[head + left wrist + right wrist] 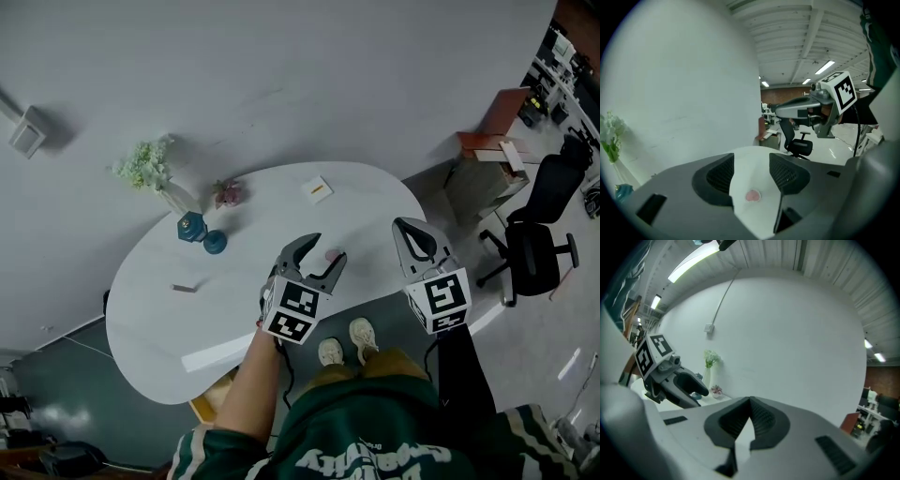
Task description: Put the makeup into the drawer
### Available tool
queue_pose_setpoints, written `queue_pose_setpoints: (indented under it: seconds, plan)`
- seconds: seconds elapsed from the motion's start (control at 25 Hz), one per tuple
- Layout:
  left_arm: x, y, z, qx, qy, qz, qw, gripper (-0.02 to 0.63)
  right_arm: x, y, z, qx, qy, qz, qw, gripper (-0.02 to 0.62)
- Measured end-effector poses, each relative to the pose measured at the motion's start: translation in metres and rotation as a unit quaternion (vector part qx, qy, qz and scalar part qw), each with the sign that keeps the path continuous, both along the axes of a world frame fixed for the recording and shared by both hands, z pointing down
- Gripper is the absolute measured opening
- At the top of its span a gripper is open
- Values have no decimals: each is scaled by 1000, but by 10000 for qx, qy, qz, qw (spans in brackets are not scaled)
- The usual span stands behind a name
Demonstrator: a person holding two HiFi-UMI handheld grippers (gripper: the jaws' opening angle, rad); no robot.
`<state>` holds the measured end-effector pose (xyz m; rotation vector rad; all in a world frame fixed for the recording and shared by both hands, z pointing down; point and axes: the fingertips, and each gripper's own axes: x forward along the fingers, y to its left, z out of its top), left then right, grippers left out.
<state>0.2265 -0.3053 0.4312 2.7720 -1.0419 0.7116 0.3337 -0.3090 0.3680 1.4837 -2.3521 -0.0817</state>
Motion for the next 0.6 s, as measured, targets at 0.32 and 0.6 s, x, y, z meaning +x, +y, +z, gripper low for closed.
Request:
queue_pose_setpoints:
  seconds: [0.32, 0.6]
  plan:
    - [24, -10, 86, -1033, -967, 374, 9892, 285, 22, -25, 23, -343, -107, -296, 9989, 3]
    - [27, -14, 137, -1521, -1692, 455, 9727, 301, 35, -47, 34, -456, -231, -571, 9971, 3]
